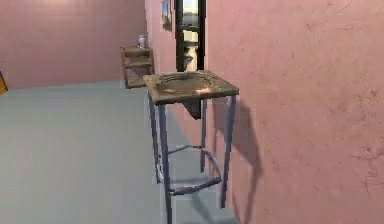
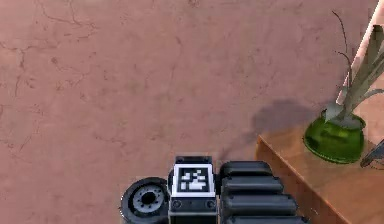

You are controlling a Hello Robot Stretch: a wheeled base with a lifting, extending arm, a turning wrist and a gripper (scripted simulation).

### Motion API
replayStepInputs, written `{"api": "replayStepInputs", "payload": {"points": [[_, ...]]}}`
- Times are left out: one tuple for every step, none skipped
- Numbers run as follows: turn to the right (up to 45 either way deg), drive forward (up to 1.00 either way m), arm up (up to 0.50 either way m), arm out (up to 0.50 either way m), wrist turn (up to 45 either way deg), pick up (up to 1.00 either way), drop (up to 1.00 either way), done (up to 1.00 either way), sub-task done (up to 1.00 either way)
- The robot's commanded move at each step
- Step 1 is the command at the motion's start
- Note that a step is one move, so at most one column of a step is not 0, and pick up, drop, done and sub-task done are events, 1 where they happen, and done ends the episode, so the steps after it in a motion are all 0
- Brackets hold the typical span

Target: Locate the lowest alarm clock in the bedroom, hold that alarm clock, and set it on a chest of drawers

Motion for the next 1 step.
{"api": "replayStepInputs", "payload": {"points": [[45.0,0.0,0.0,0.0,0.0,0.0,0.0,0.0,0.0]]}}
